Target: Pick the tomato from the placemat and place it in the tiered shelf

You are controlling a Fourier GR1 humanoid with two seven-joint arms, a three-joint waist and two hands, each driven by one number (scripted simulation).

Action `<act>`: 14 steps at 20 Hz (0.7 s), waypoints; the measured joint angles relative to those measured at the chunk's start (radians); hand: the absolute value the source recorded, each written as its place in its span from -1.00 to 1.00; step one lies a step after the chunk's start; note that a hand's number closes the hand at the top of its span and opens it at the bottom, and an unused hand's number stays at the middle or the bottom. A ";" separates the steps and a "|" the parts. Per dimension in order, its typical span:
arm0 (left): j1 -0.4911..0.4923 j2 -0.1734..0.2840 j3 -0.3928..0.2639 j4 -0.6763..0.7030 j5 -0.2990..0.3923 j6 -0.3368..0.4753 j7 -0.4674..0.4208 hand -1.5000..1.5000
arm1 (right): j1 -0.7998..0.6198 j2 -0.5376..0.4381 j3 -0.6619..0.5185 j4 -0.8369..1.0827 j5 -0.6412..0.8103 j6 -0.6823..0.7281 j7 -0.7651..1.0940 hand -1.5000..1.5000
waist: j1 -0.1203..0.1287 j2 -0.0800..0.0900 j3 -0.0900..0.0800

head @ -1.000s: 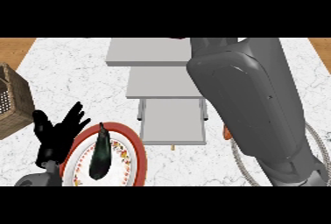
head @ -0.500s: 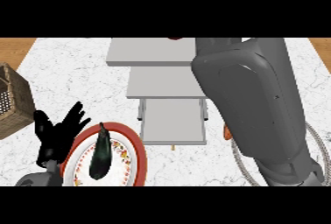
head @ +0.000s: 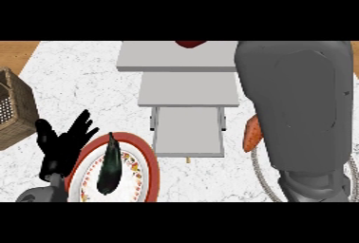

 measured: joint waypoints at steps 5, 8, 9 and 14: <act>0.008 0.000 0.005 0.002 -0.002 -0.001 -0.011 0.00 | 0.008 -0.017 -0.060 -0.051 0.013 -0.081 0.009 -1.00 | -0.008 -0.002 0.000; 0.012 0.003 0.010 -0.005 0.001 0.000 0.001 0.00 | 0.030 -0.052 -0.072 -0.090 0.060 -0.093 0.030 -1.00 | -0.013 -0.003 0.000; 0.011 0.004 0.013 -0.002 -0.001 0.003 0.003 0.00 | 0.039 -0.070 -0.084 -0.107 0.070 -0.092 0.037 -1.00 | -0.016 -0.004 0.000; 0.013 -0.003 0.013 0.000 -0.008 0.011 0.000 0.00 | 0.090 -0.145 -0.176 -0.211 0.092 -0.095 0.064 -1.00 | -0.025 -0.006 0.002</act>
